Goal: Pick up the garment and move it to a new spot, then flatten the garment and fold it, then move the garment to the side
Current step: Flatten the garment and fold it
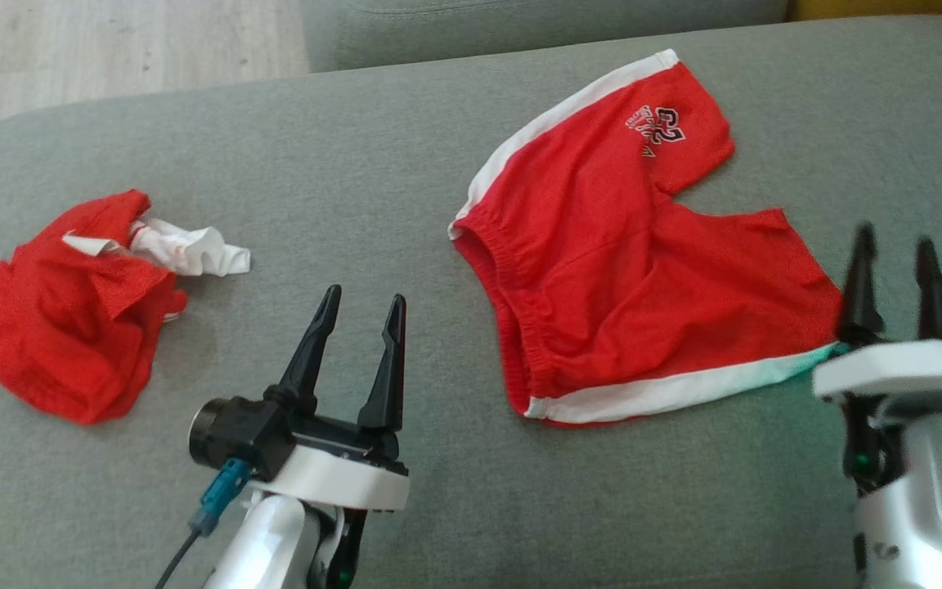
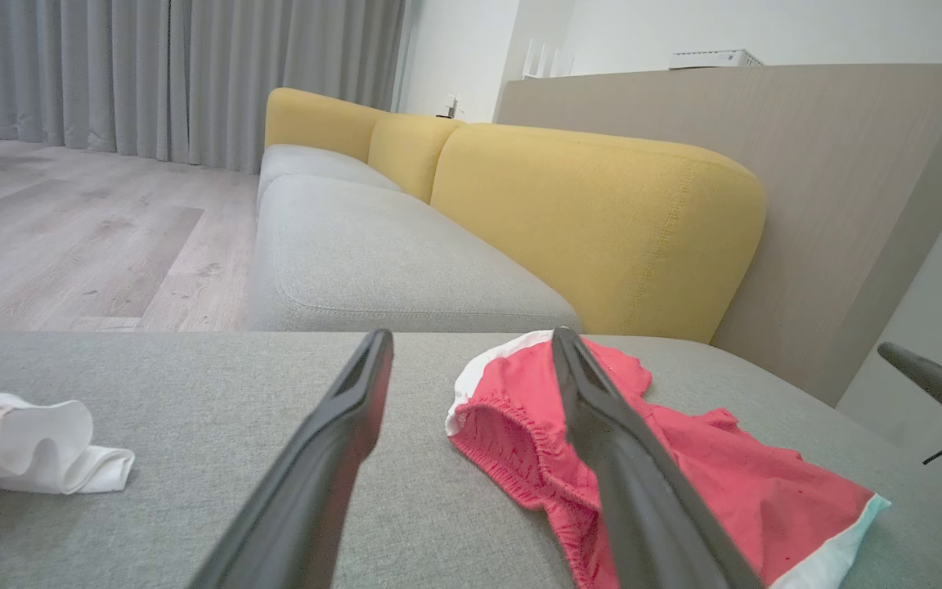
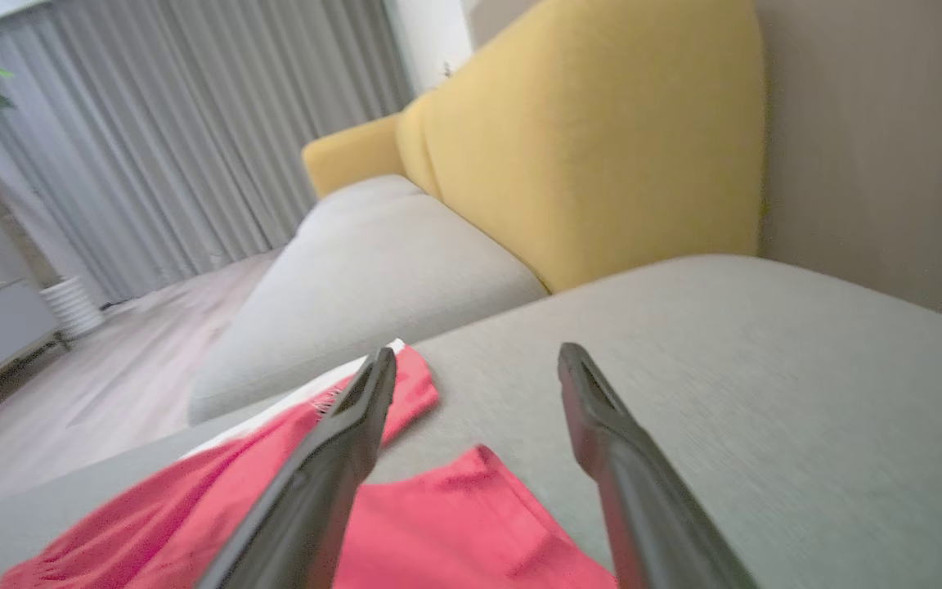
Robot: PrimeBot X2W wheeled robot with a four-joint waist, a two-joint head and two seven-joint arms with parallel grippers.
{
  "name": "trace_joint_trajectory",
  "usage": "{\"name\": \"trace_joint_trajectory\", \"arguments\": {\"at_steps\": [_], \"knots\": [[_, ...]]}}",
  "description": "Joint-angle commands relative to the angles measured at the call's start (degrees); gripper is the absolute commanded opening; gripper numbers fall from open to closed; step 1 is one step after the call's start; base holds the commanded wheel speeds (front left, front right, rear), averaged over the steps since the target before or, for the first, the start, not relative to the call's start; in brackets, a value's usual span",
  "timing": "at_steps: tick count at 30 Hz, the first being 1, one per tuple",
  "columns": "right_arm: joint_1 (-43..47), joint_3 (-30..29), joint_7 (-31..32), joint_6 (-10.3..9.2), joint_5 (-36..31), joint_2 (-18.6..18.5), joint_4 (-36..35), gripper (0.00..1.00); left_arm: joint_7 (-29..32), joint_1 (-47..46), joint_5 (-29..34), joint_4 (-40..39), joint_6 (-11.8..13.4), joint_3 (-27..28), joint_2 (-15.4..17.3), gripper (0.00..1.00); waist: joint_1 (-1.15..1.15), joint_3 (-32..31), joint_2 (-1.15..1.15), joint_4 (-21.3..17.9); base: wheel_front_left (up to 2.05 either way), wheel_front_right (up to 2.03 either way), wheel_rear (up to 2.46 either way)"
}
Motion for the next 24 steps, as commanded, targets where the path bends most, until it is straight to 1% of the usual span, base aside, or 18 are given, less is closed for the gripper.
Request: {"name": "trace_joint_trajectory", "arguments": {"at_steps": [1,3,6,10,13,18,22,24], "knots": [[-0.3,3.8,-0.6,0.42,-0.3,-0.2,-4.5,1.0,-0.5,-1.3,0.1,-2.0,0.2,1.9,0.0,1.0,0.0,-0.1,0.0,0.6,0.0,0.0,0.0],[0.8,6.7,-0.6,0.42,-1.1,-0.2,-7.9,1.0,-0.5,-1.2,-0.1,-2.0,0.2,1.9,0.0,1.0,0.0,-0.3,0.0,1.3,0.0,0.0,0.0],[2.8,9.9,0.6,0.42,-1.6,-0.2,-11.1,1.0,-0.5,-1.0,-0.3,-2.1,0.3,1.6,0.0,1.0,0.0,-0.4,0.0,2.5,0.0,0.0,0.0],[4.1,11.6,2.3,0.42,-2.4,-0.2,-13.3,1.0,-0.5,-1.2,-0.5,-2.1,0.4,1.0,0.0,1.0,0.0,0.0,0.0,4.5,0.0,0.0,0.0],[3.2,12.8,4.5,0.42,-3.6,-0.2,-14.3,1.0,-0.5,-1.7,-0.6,-2.5,0.6,0.9,0.0,1.0,0.0,1.0,0.0,6.3,0.0,0.0,0.0],[-1.9,15.5,12.0,0.42,-6.8,-0.2,-13.5,1.0,-0.5,-2.8,-1.1,-2.6,0.6,0.1,0.0,1.0,0.0,3.5,0.0,9.6,0.0,0.0,0.0],[-7.7,18.5,18.7,0.42,-9.2,-0.2,-9.6,1.0,-0.5,-4.0,-2.1,-2.8,0.7,-1.4,0.0,1.0,0.0,5.8,0.0,12.4,0.0,0.0,0.0],[-10.5,19.9,21.4,0.42,-8.8,-0.2,-7.0,1.0,-0.5,-4.6,-2.9,-2.9,0.8,-2.4,0.0,1.0,0.0,6.7,0.0,13.9,0.0,0.0,0.0]]}}
